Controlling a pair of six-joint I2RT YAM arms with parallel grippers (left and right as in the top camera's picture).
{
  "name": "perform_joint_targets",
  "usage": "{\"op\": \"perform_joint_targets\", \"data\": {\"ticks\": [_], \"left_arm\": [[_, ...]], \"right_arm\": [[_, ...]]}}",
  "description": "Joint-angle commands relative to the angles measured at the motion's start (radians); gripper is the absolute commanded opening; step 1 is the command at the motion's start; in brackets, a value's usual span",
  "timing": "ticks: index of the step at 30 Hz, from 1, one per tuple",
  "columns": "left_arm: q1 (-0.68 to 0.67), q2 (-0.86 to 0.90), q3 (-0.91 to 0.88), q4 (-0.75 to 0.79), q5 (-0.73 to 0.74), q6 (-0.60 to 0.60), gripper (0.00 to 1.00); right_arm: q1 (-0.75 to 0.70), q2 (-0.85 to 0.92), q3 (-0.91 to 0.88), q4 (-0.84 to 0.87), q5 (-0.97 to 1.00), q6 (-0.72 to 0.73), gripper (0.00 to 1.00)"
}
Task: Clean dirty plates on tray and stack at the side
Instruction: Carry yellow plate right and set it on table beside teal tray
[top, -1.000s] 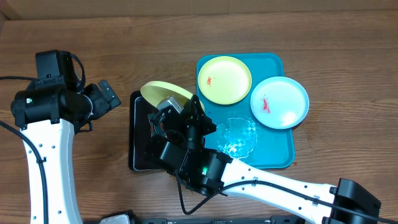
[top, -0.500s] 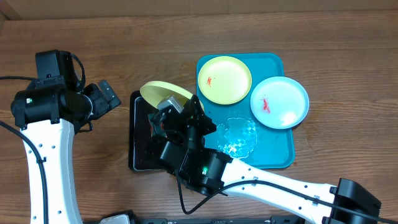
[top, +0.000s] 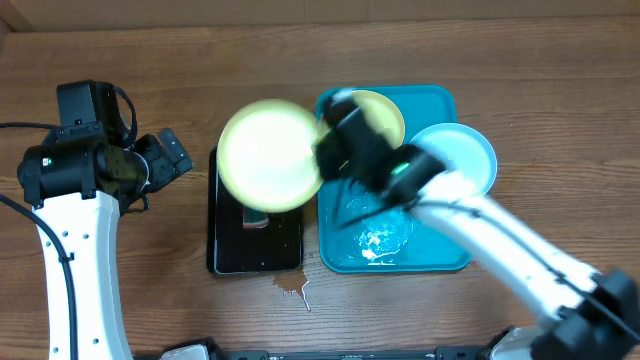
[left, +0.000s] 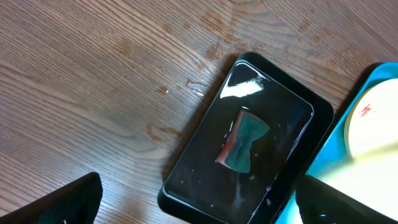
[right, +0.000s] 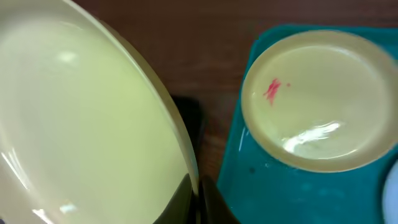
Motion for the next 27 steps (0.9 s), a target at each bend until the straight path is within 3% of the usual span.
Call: {"op": "perform_joint_targets", "data": {"ticks": [1,10,15,20,27], "left_arm": [[0.004,-0.006,0.011,0.002,0.0,0.0,1.0],[0.004,-0.006,0.011,0.002,0.0,0.0,1.0],[0.004,-0.006,0.011,0.002,0.0,0.0,1.0],[0.004,-0.006,0.011,0.002,0.0,0.0,1.0],[0.004,-0.006,0.011,0.002,0.0,0.0,1.0]], "right_arm": [[-0.24,-0.142,0.076,-0.05,-0.217,0.111,0.04],[-0.937,-0.092,0.072,-0.324,-0.205,0.153,0.04],[-1.199,0.019,0.063,-0.402,-0.2,0.098,0.04],[-1.312,0.121,0.003,-0.426,-0.087,0.08,0.04],[-1.313,0.175,-0.175,-0.354,-0.048,0.081,0.04]]}}
